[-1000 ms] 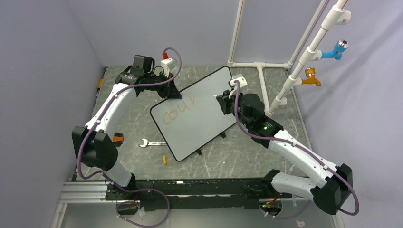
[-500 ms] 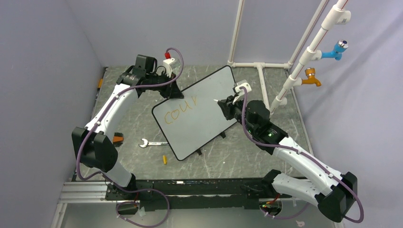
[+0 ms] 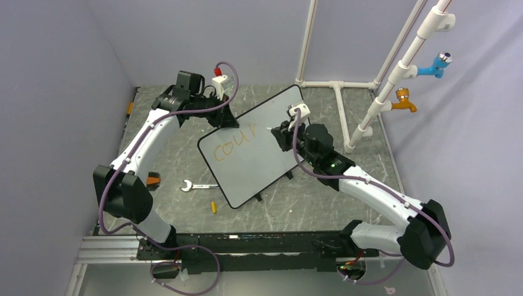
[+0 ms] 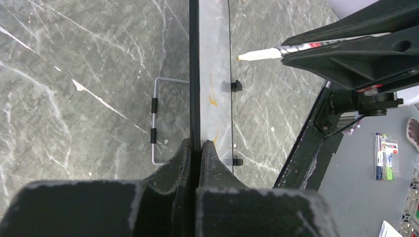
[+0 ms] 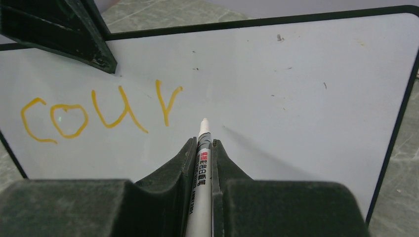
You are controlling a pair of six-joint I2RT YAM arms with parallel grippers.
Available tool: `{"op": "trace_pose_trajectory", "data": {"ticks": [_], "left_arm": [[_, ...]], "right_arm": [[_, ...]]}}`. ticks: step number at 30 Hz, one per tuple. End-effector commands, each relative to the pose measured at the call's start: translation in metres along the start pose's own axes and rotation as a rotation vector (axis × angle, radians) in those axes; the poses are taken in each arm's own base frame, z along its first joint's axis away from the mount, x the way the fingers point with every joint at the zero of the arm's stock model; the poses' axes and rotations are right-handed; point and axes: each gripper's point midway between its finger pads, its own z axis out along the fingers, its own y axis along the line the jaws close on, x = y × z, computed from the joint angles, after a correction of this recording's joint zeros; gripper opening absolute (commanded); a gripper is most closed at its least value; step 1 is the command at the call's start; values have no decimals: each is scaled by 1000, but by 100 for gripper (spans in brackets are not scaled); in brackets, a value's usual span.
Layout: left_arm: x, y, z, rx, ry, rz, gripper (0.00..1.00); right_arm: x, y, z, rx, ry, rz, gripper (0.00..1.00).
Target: Write a sentence on the whiteboard
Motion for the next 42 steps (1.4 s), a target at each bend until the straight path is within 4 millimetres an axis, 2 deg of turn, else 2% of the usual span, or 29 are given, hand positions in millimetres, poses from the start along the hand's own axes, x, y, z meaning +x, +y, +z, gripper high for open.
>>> {"op": "trace_pose_trajectory", "data": {"ticks": [1, 13, 21, 30, 42], "left_arm": [[16, 12, 8, -65, 66, 56, 0], [15, 11, 8, -62, 67, 54, 0], [16, 12, 8, -62, 72, 52, 0], [16, 13, 8, -68, 70, 53, 0], [14, 13, 7, -68, 66, 52, 0]], "right_arm": [[-43, 5, 15, -19, -131, -21, 0], [-49, 4, 36, -17, -145, -46, 0], [-41, 9, 45, -48, -121, -39, 0], [-23, 21, 43, -118, -75, -21, 0], [11, 19, 33, -119, -3, 3, 0]]}}
